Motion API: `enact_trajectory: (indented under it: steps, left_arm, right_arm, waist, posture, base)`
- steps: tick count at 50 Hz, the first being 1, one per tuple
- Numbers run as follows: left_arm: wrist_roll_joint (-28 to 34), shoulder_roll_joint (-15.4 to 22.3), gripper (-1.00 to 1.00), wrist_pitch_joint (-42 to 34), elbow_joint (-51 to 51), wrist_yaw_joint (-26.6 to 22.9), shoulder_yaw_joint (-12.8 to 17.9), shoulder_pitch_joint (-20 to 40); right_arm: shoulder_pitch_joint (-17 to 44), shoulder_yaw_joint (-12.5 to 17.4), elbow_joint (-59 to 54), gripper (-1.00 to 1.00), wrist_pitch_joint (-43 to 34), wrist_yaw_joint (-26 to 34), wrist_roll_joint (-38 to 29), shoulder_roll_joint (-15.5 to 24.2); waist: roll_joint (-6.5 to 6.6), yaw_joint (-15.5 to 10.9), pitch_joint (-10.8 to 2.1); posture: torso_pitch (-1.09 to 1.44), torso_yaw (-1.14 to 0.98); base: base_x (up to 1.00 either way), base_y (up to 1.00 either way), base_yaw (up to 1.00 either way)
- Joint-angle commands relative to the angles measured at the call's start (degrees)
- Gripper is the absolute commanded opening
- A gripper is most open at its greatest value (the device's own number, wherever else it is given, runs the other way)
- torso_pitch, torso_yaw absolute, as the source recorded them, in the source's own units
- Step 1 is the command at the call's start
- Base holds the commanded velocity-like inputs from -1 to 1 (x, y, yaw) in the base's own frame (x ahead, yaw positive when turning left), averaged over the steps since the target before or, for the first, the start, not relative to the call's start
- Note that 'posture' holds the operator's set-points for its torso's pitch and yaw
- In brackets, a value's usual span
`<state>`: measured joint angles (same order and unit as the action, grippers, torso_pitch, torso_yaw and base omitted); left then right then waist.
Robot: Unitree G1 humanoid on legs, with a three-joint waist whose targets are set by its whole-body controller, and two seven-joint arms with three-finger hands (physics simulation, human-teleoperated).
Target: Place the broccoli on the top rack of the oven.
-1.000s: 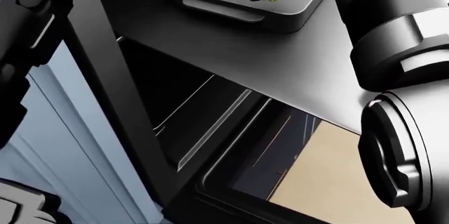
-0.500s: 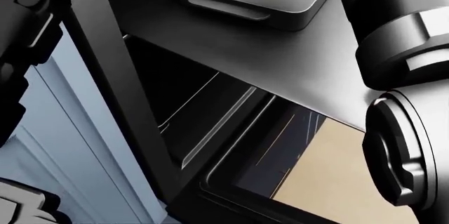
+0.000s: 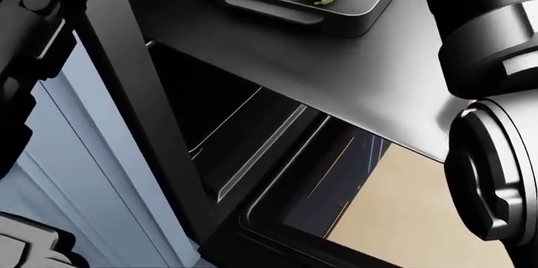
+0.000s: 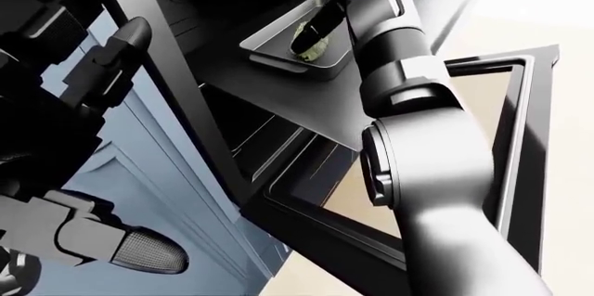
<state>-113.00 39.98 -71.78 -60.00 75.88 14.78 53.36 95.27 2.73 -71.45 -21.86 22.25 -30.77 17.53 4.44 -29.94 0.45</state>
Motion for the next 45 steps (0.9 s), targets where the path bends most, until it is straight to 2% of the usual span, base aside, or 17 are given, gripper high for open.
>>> enact_trajectory:
  steps: [1, 13, 21, 33, 38, 45]
  left_arm:
    - [0.0, 0.5, 1.00, 0.7, 0.0, 0.5, 0.9, 1.2]
    - [0.0, 1.9, 1.00, 1.9, 0.0, -0.1, 1.0, 1.2]
    - [0.0, 3.9, 1.00, 3.4, 0.0, -1.2, 1.2, 1.0]
    - [0.0, 4.2, 1.00, 3.1, 0.0, -1.3, 1.4, 0.9]
    - [0.0, 4.5, 1.00, 3.3, 0.0, -1.4, 1.3, 0.9]
    - [0.0, 3.5, 1.00, 2.5, 0.0, -0.8, 1.0, 1.0]
  right_arm:
    - [3.0, 0.1, 2.8, 1.00, 1.4, -0.5, -0.1, 0.7]
    - [6.2, 1.0, 7.5, 1.00, -1.7, 0.3, 0.2, 3.5]
    - [5.8, 0.7, 18.7, 1.00, -8.2, 3.5, -0.2, 5.0]
    - [0.5, -0.4, 54.4, 1.00, -29.0, 16.7, -6.3, 7.3]
    - [1.8, -0.8, 63.7, 1.00, -35.9, 23.0, -10.9, 9.0]
    - [1.9, -1.3, 72.8, 1.00, -41.9, 32.5, -18.4, 12.3]
  waist:
    - [-0.29, 0.0, -1.60]
    - [-0.46, -0.1, -1.32]
    - [-0.62, -0.3, -0.99]
    - [-0.98, -0.6, -0.27]
    - [-1.06, -0.7, 0.00]
    - [-1.18, -0.8, 0.24]
  posture:
    - [0.00, 0.47]
    - [0.00, 0.47]
    - [0.00, 0.47]
    - [0.00, 0.47]
    - [0.00, 0.47]
    - [0.00, 0.47]
  base:
    - [0.00, 0.00, 0.00]
    - [0.00, 0.00, 0.00]
    - [0.00, 0.00, 0.00]
    - [0.00, 0.00, 0.00]
    - [0.00, 0.00, 0.00]
    - [0.00, 0.00, 0.00]
